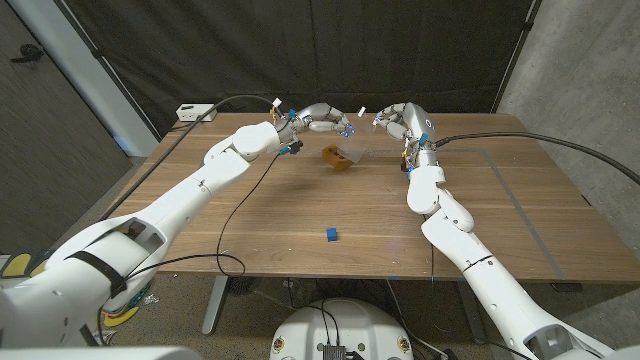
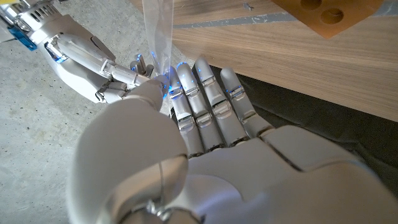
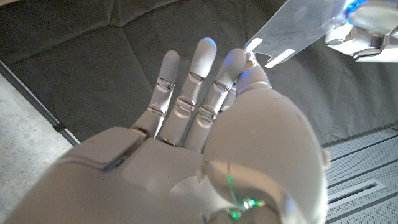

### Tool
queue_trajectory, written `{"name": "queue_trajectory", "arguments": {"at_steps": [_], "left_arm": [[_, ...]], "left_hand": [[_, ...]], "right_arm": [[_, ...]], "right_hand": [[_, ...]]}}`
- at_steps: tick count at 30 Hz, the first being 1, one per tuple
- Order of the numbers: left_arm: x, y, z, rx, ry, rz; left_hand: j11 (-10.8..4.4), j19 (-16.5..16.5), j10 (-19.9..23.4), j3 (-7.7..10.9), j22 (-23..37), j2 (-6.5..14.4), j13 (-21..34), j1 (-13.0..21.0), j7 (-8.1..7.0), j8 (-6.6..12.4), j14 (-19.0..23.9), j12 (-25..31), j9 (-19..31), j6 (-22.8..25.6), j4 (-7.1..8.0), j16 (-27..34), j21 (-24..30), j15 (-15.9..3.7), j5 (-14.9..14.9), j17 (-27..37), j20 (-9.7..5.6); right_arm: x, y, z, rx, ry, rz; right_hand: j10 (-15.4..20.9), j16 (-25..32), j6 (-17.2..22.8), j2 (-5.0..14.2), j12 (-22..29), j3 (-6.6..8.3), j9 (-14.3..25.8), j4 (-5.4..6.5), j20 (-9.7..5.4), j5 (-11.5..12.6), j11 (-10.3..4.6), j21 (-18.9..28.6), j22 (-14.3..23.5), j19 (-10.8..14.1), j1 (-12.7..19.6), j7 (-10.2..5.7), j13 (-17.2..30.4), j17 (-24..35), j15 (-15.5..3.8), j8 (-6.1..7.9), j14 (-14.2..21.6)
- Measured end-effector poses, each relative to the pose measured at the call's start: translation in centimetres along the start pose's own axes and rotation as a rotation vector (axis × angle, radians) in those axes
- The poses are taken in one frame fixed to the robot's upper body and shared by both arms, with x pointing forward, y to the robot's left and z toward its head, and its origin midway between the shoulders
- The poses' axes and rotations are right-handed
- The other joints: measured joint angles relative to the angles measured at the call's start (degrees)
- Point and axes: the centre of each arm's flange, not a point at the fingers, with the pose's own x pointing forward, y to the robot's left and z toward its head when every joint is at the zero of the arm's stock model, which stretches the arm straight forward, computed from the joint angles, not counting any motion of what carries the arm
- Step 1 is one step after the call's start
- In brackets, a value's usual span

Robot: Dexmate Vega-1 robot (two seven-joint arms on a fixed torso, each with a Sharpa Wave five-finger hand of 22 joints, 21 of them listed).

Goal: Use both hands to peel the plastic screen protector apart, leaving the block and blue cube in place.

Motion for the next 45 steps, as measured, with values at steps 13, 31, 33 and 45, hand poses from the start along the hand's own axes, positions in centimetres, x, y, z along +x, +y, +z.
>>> {"name": "queue_trajectory", "arguments": {"at_steps": [13, 31, 33, 45], "left_arm": [[0.1, -0.1, -0.1, -0.026, -0.012, -0.011], [0.2, 0.1, -0.6, -0.083, -0.025, -0.014], [0.2, 0.1, -0.7, -0.087, -0.026, -0.012], [0.2, 0.2, -0.8, -0.094, -0.026, -0.002]], "left_hand": [[0.58, -0.29, 0.52, 0.49, -0.03, -0.01, -0.58, 0.01, 0.57, 0.49, 0.00, 0.00, -0.42, 0.53, 0.01, 0.00, 0.00, 0.00, -0.04, 0.49, 0.29], [1.67, -0.28, 0.65, 1.19, -0.27, -0.25, -0.79, 0.24, 1.22, 0.77, 0.00, 0.44, -0.52, 1.06, -0.23, 0.33, 0.22, 0.00, -0.73, 1.06, 0.29], [1.67, -0.28, 0.66, 1.19, -0.27, -0.25, -0.84, 0.24, 1.22, 0.79, 0.00, 0.44, -0.44, 1.06, -0.23, 0.33, 0.22, 0.00, -0.73, 1.30, 0.29], [2.00, -0.49, 0.51, 1.52, -0.26, -0.25, -0.67, 0.24, 1.36, 1.18, -0.40, 0.44, -0.17, 1.17, -0.24, 0.33, 0.22, 0.03, -1.17, 1.59, 0.08]], "right_arm": [[0.2, 0.7, 0.5, -0.035, -0.035, -0.001], [-0.2, 2.0, 1.8, -0.060, -0.090, 0.019], [-0.3, 2.2, 2.0, -0.060, -0.099, 0.028], [-0.6, 2.7, 2.9, -0.048, -0.140, 0.044]], "right_hand": [[1.32, 5.22, 2.35, -1.61, 9.11, 2.23, 0.12, 0.17, 0.07, -0.53, -0.15, 4.42, -2.12, -0.66, 0.48, 0.82, 14.45, 13.79, -0.80, 1.05, 1.18], [0.53, 5.43, 2.49, -2.05, 10.78, 3.90, 0.11, 0.09, 0.09, 2.24, -0.33, 6.07, -3.40, -1.69, -0.73, 0.94, 18.51, 18.20, -0.79, 1.51, 1.18], [0.52, 5.43, 2.49, -2.05, 10.78, 4.05, 0.11, 0.09, 0.09, 2.74, -0.33, 6.08, -3.66, -1.69, -0.73, 0.95, 18.56, 18.53, -0.79, 1.50, 1.17], [0.53, 5.43, 2.47, -2.65, 11.23, 4.77, 0.11, 0.18, 0.12, 3.96, -0.32, 6.50, -4.33, -1.71, -1.33, 0.97, 19.34, 19.92, -0.78, 1.46, 1.17]]}}
